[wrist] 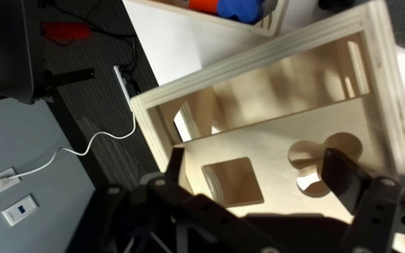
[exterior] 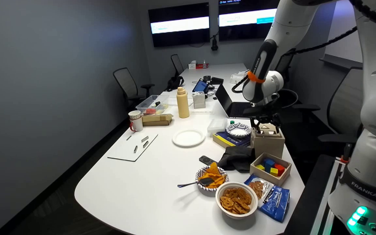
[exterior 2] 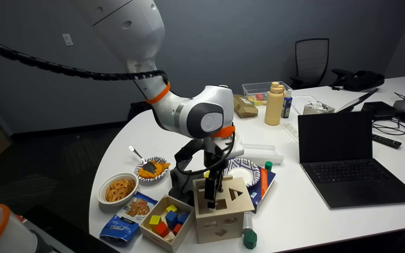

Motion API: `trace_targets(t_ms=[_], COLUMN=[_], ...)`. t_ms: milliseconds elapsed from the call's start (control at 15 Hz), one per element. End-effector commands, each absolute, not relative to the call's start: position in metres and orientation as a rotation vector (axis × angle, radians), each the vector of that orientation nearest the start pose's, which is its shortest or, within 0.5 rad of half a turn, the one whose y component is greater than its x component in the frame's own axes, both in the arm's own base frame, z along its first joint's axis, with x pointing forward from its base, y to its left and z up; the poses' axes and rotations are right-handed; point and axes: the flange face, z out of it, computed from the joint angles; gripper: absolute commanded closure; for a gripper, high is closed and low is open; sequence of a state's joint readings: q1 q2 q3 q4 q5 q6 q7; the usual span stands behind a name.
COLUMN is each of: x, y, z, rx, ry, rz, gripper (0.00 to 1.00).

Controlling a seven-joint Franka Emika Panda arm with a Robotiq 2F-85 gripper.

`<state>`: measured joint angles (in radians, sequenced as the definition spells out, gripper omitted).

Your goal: Open the wooden box

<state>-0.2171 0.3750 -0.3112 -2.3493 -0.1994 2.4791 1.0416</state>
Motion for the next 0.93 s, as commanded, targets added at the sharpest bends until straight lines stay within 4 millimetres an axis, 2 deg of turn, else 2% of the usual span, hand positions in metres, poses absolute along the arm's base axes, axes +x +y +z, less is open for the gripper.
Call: trace_targets(t_ms=[0,867], x=[0.422,0.429], y=[-0.264,-0.282], z=[0.164,0.165], rx=[-2.594,-2.593], ry=[2.151,2.141], rz=[0.257,0.239], gripper=[0.00,0.00])
